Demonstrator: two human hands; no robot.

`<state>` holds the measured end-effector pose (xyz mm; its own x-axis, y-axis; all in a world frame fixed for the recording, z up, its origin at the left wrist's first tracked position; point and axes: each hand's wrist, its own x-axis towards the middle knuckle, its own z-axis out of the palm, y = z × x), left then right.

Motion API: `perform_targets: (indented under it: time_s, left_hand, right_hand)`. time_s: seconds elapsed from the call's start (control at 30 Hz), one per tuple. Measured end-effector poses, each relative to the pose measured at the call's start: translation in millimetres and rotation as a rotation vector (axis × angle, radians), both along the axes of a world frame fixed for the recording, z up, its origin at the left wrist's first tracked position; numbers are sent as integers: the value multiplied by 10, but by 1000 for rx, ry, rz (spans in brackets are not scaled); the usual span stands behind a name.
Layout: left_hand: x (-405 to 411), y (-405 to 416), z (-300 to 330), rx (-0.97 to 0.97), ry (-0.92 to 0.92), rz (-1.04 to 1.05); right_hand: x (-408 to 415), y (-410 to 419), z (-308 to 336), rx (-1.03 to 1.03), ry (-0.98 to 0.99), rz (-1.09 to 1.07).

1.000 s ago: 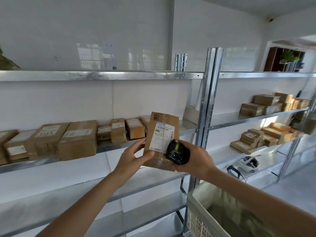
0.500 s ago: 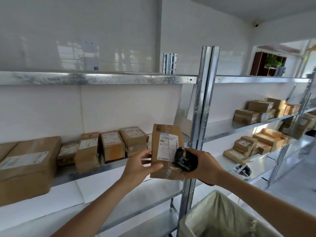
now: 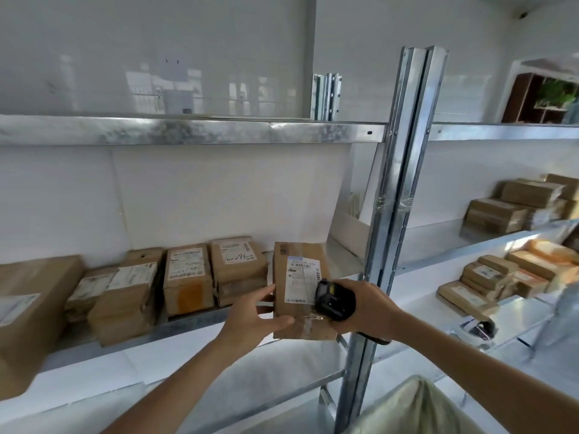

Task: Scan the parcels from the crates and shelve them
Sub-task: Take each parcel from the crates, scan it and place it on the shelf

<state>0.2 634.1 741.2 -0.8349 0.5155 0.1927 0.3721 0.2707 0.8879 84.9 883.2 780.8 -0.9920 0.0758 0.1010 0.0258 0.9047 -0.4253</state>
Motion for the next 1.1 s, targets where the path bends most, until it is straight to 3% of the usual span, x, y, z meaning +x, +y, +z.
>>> perform_targets:
  time_s: [0.7, 1.1]
  left_hand:
    - [-478, 478, -144, 18, 35, 476]
    - [-521, 539, -96, 30, 70, 586]
  right_hand:
    - [-1393, 563, -113, -72, -43, 251]
    - [-1704, 586, -98, -69, -57, 324]
